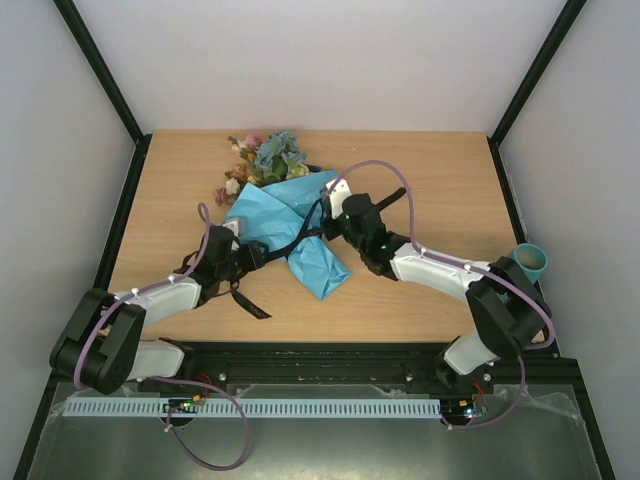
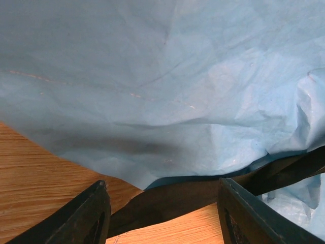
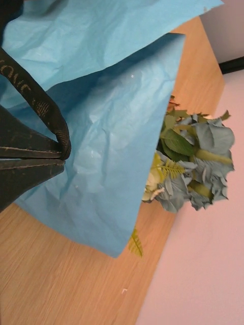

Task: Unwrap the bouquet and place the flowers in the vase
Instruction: Untie the ribbon from the wrapping paper.

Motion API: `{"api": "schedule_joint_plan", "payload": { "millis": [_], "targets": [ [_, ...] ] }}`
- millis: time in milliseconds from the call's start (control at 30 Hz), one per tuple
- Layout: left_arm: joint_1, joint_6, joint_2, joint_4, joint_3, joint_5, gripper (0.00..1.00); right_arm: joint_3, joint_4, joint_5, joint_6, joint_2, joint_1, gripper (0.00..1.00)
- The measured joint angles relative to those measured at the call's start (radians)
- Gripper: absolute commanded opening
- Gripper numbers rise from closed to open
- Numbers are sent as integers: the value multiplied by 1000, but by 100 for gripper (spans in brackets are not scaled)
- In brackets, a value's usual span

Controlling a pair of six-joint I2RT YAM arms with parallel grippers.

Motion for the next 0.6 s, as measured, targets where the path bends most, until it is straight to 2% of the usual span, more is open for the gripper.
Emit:
{"api": "schedule_joint_plan", "payload": {
  "millis": [433, 600],
  "targets": [
    [0, 8, -18, -9, 0, -1, 60, 3, -1, 126, 48, -116, 1, 1],
    [0, 8, -9, -8, 1, 0, 60, 56, -11, 209, 31, -150, 1, 1]
  ]
}}
